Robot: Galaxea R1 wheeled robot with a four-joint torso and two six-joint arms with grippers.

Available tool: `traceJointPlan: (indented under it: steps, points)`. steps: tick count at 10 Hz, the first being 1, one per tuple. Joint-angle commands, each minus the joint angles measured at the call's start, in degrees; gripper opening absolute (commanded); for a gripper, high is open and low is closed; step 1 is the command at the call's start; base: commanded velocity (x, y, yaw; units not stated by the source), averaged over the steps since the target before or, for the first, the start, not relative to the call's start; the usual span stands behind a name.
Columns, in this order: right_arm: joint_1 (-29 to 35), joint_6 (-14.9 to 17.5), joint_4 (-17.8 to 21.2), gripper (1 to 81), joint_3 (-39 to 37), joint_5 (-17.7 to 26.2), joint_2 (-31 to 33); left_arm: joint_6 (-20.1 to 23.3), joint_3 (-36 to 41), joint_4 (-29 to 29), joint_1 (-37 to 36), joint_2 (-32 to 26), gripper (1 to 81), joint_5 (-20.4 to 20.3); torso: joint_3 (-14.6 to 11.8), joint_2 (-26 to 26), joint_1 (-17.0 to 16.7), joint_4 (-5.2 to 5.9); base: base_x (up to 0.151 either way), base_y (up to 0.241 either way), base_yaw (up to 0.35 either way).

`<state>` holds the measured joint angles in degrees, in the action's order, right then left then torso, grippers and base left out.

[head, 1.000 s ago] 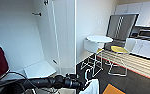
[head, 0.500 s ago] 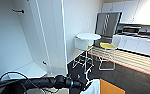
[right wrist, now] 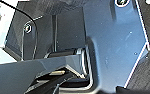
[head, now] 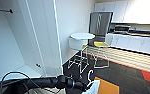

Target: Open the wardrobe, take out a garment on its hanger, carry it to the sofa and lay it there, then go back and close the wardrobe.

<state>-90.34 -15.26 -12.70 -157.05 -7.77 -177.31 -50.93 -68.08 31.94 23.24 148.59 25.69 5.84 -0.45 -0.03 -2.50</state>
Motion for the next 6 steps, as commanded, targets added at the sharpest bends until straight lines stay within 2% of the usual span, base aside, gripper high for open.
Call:
traceJointPlan:
  steps: [1,6]
  points:
    - [1.52,-0.29,-0.13,81.1,0.35,2.93,-0.26,0.22,2.16,1.11,-8.77,0.48,1.0,-2.04,0.00,0.00,0.03,0.00,0.000,0.000,-0.359]
    - [1.43,-0.29,-0.04,81.1,0.35,2.93,-0.35,0.48,2.78,0.93,-8.77,-0.04,1.0,-2.31,0.00,0.00,0.03,0.00,0.000,0.000,-0.368]
